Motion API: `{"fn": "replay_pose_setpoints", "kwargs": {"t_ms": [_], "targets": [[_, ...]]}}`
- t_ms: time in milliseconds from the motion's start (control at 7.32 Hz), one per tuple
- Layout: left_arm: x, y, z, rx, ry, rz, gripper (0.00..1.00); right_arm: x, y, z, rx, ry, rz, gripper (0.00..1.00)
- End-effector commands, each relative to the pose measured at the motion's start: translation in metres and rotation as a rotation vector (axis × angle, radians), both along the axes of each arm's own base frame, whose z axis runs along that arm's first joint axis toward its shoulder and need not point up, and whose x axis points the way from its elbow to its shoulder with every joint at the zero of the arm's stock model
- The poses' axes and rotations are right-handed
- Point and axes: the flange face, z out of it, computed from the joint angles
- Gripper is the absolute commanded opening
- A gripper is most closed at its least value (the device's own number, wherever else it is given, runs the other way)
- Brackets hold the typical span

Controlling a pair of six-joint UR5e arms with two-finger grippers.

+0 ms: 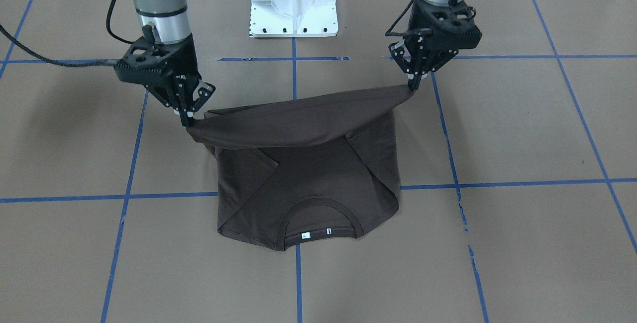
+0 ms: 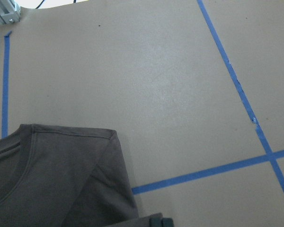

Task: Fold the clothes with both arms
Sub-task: 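Lift the hem with both grippers and fold it toward the collar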

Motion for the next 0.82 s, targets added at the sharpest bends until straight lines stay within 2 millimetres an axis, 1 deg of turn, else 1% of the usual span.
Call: {"fn": "replay_pose_setpoints", "kwargs": {"t_ms": [0, 137, 273, 410, 683], "targets": [[0.03, -0.036, 0.044, 0.009, -0.019, -0.028, 0.0, -0.046, -0.044, 0.013, 0.01, -0.008, 0.012, 0.0], [0.043, -0.047, 0.057, 0.001, -0.026, -0.027, 0.0, -0.052, -0.047, 0.026, 0.001, 0.01, 0.008, 0.0], [0.058, -0.06, 0.077, 0.002, -0.027, -0.026, 0.0, -0.054, -0.049, 0.032, -0.007, 0.022, 0.009, 0.0], [0.067, -0.068, 0.093, 0.008, -0.022, -0.027, 0.0, -0.057, -0.05, 0.039, -0.015, 0.033, 0.006, 0.0], [0.07, -0.07, 0.1, 0.005, -0.023, -0.026, 0.0, -0.058, -0.051, 0.05, -0.014, 0.036, 0.004, 0.0]]}}
